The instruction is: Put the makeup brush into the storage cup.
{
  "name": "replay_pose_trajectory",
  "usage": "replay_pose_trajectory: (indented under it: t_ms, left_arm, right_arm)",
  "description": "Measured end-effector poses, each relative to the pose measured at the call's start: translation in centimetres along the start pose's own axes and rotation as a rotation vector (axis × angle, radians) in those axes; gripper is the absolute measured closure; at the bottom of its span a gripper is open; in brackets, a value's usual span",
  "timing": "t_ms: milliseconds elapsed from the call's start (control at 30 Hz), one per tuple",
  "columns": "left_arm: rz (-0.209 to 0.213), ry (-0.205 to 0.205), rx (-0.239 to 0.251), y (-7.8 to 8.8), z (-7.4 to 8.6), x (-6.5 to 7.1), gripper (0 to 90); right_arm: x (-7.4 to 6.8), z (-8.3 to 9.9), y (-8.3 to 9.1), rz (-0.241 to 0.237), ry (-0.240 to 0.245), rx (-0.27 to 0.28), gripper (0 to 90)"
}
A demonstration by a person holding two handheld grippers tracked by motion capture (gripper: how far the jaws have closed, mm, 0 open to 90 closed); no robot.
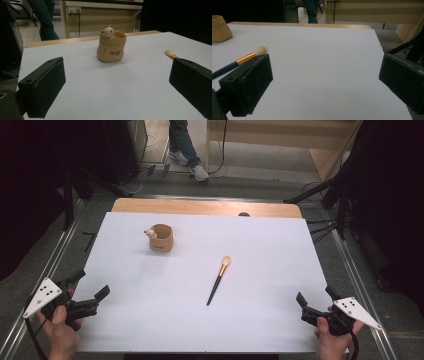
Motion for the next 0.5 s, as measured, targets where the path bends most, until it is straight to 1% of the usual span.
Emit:
replay_pose_trajectory:
  t_ms: [133, 167, 333, 433, 500]
  left_arm:
    - [0.004, -0.002, -0.004, 0.0, 0.0, 0.1, 1.1]
    - [0.003, 0.000, -0.004, 0.0, 0.1, 0.1, 1.1]
    - [0.011, 0.005, -0.008, -0.1, 0.1, 0.3, 1.1]
    - [0.017, 0.002, -0.010, -0.3, 0.2, 0.4, 1.1]
    - [0.014, 0.000, -0.012, -0.4, 0.2, 0.5, 1.1]
  right_arm:
    - [-0.1, 0.0, -0.1, -0.008, -0.006, -0.007, 0.0]
    - [-0.2, 0.0, -0.2, -0.010, 0.003, -0.009, 0.0]
    - [-0.7, -0.5, -0.3, -0.028, 0.001, -0.015, 0.0]
    - [-1.2, -0.8, -0.6, -0.039, 0.016, -0.021, 0.0]
    - [-1.9, -0.9, -1.0, -0.048, 0.026, -0.030, 0.0]
Point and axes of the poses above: each handheld gripper's, and its own axes: y roughly backward along the jaws, z roughly out of its underside, x roughly to its right, the point moved 4 cm from there along -y, roughly forward along the jaws, and after that the axes turned 5 degrees about -y, right-handed, at the moved point
